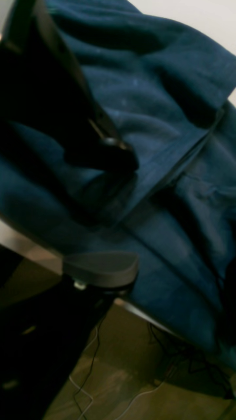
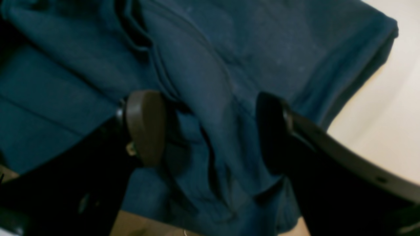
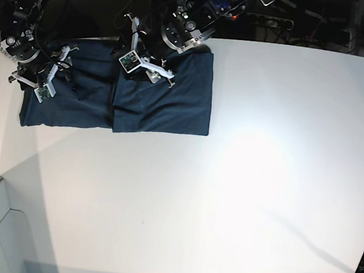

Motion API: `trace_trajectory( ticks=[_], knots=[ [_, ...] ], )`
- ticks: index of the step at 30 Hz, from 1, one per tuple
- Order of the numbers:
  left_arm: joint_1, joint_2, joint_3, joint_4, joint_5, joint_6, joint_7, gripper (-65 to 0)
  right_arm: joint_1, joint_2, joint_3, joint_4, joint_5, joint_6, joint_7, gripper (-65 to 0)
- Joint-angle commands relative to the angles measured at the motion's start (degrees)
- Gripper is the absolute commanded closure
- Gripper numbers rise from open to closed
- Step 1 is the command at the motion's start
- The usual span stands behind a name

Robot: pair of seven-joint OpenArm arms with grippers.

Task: Fold the T-shirt properly
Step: 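Release the shirt and lift the left gripper away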

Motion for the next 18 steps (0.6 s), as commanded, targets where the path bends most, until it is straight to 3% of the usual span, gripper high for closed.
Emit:
trace_trajectory(
  ticks=[1,3,12,18],
  knots=[
    [-0.44,2.22,0.45,-0.36,0.75,0.82,-1.19,-36.5,0.28,0.79,0.29,0.95,0.69,1.02,0.86,-41.1],
    [-1.40,3.01,0.45,-1.59,0.75,0.82,-1.28,-34.0,0.28,0.79,0.29,0.95,0.69,1.02,0.86,-41.1],
    [-1.75,4.15,0.45,-0.44,0.75,0.91,-1.28,-0.4,0.28,0.79,0.29,0.95,0.69,1.02,0.86,-41.0],
    [-1.75,4.15,0.28,0.61,0.75,1.00,-1.63,0.0,0.28,0.79,0.29,0.95,0.69,1.02,0.86,-41.0]
  ],
)
